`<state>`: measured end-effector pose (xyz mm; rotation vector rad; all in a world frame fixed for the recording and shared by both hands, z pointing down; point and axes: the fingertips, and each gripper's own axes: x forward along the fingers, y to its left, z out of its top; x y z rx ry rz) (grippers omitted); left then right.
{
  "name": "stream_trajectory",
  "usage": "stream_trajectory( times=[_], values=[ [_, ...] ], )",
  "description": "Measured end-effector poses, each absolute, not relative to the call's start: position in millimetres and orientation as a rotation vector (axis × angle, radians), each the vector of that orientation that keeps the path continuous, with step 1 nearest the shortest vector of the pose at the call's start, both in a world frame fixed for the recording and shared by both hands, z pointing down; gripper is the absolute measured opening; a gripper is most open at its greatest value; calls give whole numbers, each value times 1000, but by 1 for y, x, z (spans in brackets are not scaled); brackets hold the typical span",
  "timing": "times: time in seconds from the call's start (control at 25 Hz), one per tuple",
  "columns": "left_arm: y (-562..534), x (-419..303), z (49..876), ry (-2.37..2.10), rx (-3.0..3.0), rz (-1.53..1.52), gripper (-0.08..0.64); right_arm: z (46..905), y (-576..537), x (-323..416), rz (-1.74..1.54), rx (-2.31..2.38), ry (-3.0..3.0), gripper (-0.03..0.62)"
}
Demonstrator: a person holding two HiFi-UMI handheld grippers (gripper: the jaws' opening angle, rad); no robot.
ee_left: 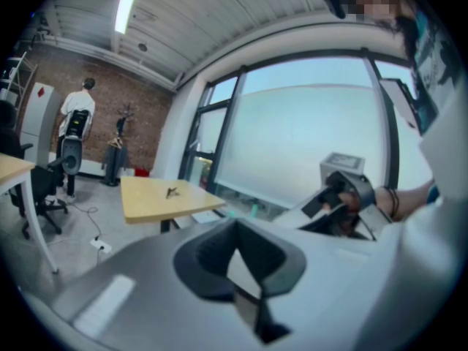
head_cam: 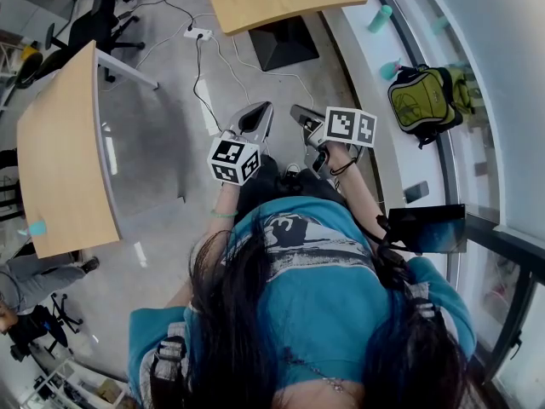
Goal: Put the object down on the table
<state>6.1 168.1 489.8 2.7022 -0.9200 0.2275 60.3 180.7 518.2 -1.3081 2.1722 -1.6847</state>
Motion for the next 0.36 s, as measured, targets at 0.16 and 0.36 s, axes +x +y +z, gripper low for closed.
stream_trajectory(
  times=[0.16,0.36],
  values=[
    [169,4,489,-918,2703,224,2,519,181,58,-1687,-1311,2170,12],
    [164,-3,488,-940,2701,207,2,522,175,51,-1695,-1299,2189,12]
  ],
)
